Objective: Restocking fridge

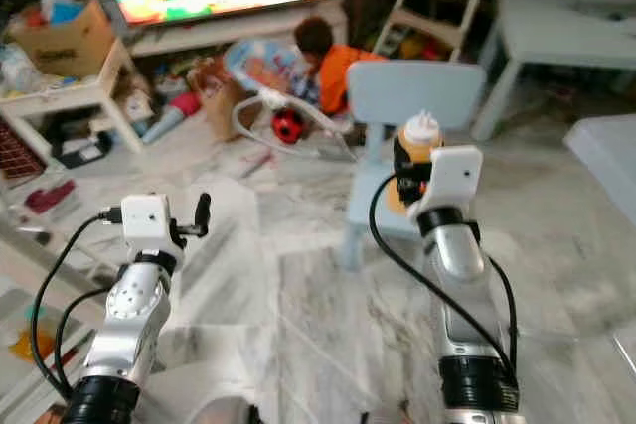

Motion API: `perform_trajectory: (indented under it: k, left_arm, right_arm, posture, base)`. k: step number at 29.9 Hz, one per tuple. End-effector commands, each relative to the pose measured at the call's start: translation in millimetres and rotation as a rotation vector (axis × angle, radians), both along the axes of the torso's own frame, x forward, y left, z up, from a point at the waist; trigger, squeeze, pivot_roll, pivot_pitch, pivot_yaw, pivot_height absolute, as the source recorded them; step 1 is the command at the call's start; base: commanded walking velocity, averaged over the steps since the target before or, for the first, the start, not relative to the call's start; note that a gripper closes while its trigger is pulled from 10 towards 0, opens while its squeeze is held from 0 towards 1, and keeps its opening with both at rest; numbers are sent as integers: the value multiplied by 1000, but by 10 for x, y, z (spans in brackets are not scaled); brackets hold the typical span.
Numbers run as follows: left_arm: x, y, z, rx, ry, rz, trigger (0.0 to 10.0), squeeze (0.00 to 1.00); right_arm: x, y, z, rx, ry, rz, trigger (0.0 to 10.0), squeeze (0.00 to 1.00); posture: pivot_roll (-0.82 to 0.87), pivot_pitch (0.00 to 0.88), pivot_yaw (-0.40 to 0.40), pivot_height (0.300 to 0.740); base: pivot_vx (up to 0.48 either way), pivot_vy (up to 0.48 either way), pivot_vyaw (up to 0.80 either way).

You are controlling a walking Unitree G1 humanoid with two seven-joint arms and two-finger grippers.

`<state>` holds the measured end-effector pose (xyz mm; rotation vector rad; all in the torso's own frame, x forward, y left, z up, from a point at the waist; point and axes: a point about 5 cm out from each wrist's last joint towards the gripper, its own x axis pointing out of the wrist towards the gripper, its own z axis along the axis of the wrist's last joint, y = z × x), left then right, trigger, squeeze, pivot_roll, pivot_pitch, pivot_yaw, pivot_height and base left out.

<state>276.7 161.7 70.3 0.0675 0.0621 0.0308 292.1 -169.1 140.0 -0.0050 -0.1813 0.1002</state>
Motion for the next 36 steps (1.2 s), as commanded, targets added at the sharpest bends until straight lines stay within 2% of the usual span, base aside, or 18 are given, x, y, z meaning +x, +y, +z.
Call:
perform_trajectory:
  k: [1, 7, 15, 24, 27, 36]
  left_arm:
    - [-25, 71, -9, 14, 3, 33, 10000, 0]
    - [-17, 34, -1, 7, -3, 24, 10000, 0]
    - [-28, 70, -16, 19, 2, 41, 10000, 0]
    - [-38, 110, -69, 4, 30, 79, 10000, 0]
    - [-43, 118, -88, 12, 37, 77, 10000, 0]
    - [-64, 156, -101, 32, 40, 68, 10000, 0]
  right_arm:
    - [-26, 120, 50, 3, -23, 43, 10000, 0]
    - [-10, 149, 66, 8, -23, 53, 10000, 0]
    - [-13, 159, 38, 9, -12, 51, 10000, 0]
    - [-22, 240, -10, 25, 8, 79, 10000, 0]
    - [-15, 234, -28, 28, 18, 76, 10000, 0]
    - [-9, 162, -96, 30, 50, 26, 10000, 0]
  posture:
    - [-65, 0, 66, 740]
    - [-63, 0, 68, 740]
    - [-58, 0, 72, 740]
    - [-50, 0, 71, 740]
    - [-46, 0, 69, 740]
    - [-42, 0, 66, 740]
  base:
    - [0, 0, 800]
    - [0, 0, 800]
    - [0, 0, 800]
    - [0, 0, 800]
    - [0, 400, 704]
    - [0, 480, 0]
